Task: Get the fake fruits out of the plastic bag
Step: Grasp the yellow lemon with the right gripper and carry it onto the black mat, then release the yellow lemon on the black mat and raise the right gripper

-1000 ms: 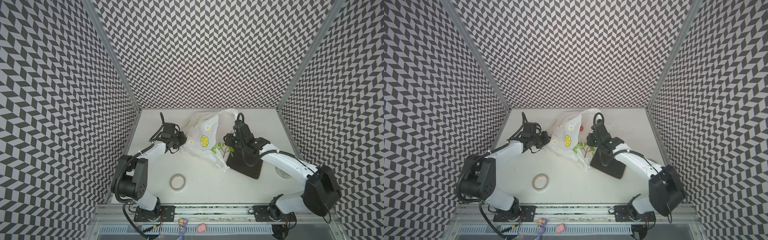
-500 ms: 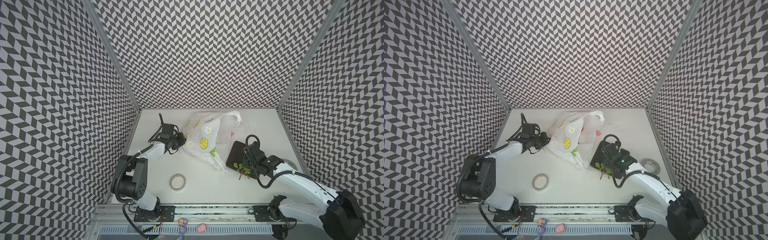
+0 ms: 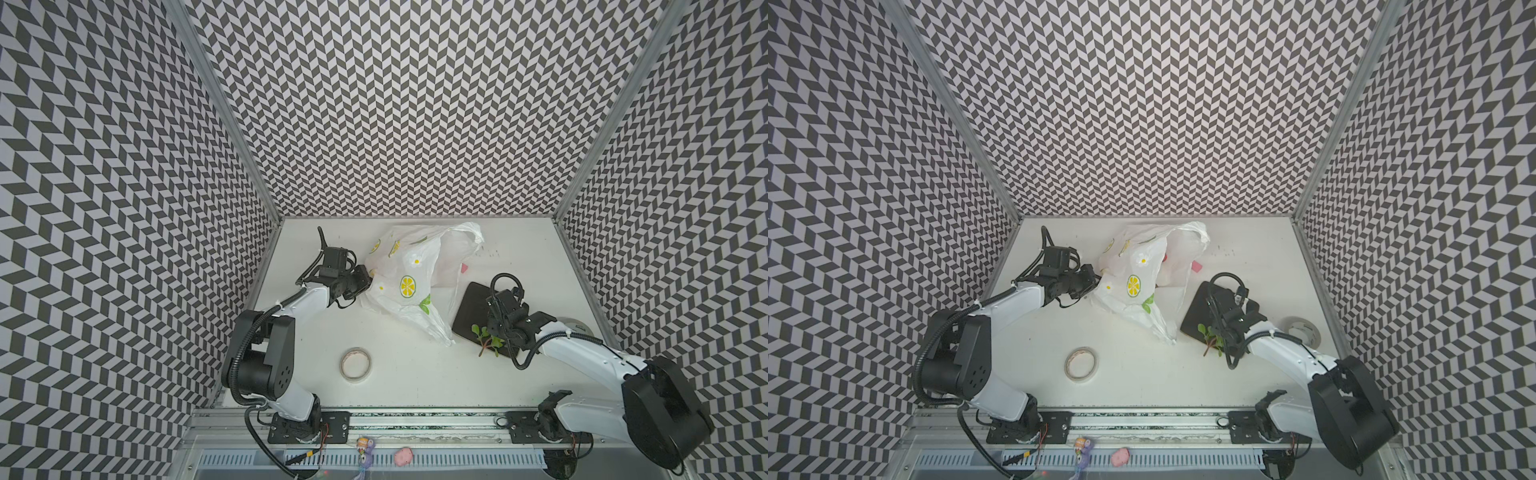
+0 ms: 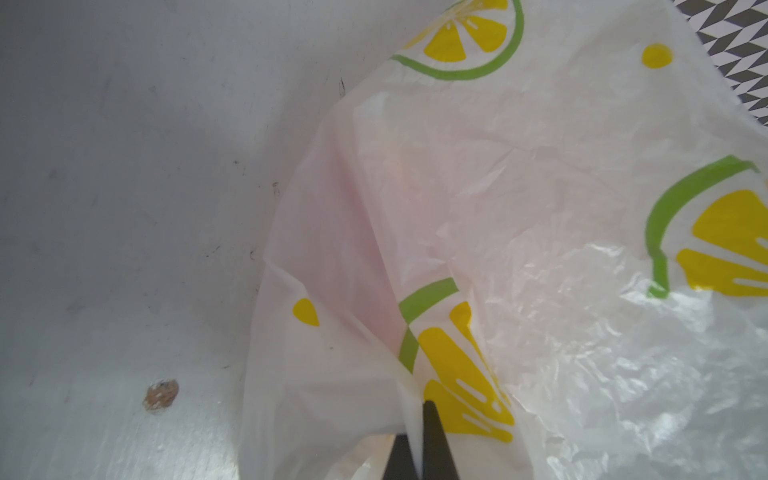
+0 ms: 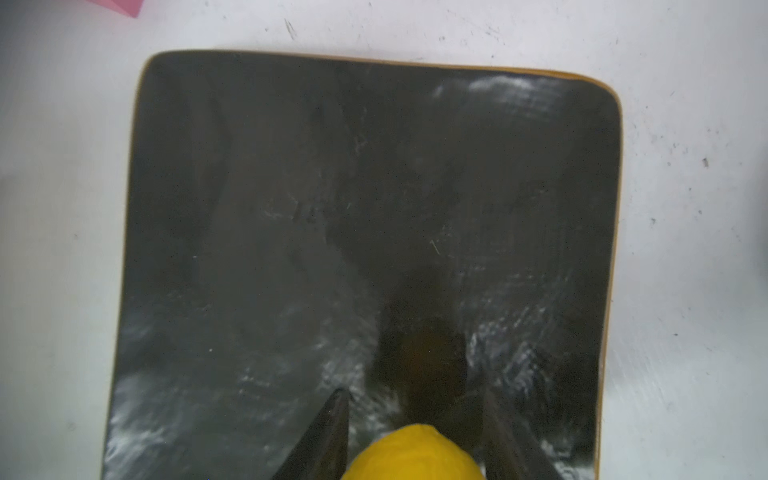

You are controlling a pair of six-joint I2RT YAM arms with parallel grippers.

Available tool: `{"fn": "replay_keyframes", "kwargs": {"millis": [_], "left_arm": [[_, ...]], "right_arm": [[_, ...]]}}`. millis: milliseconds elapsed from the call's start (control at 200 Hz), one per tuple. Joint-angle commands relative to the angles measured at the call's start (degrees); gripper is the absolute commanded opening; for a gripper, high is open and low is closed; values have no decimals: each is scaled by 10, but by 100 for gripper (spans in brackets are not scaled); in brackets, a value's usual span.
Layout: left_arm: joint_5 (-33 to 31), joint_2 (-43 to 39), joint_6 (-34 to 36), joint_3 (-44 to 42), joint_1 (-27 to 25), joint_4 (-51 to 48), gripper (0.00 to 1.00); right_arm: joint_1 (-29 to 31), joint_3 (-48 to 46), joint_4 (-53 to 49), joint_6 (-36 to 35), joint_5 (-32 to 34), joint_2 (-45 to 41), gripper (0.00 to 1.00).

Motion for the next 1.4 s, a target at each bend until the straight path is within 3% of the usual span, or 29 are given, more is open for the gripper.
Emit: {"fn": "replay_keyframes", "kwargs": {"millis": [0, 105, 381, 601, 746, 936, 1081, 1232, 1392], "left_arm": [[3, -24, -4, 2, 3, 1, 0], [1, -29, -6, 0, 2, 3, 0], [7, -28, -17, -4, 3, 15, 0], [6, -21, -13, 0, 2, 17, 0], [6, -14, -11, 7, 3, 16, 0], [6, -10, -6, 11, 2, 14, 0], [8, -7, -1, 10, 3, 11, 0], [9, -7, 1, 11, 3, 10, 0], [9, -7, 2, 11, 2, 9, 0]], "right_arm": [[-11, -11, 38, 0, -11, 21, 34], [-14, -13, 38, -5, -19, 35, 39], [-21, -6, 21, -5, -15, 18, 81], [-30, 8, -3, -5, -25, -37, 98], [-37, 31, -39, -13, -23, -101, 99], [-40, 60, -52, -74, -32, -190, 99], [-40, 87, -36, -144, -109, -232, 90], [-34, 99, 9, -218, -220, -241, 72], [18, 108, 62, -284, -255, -214, 69]]}}
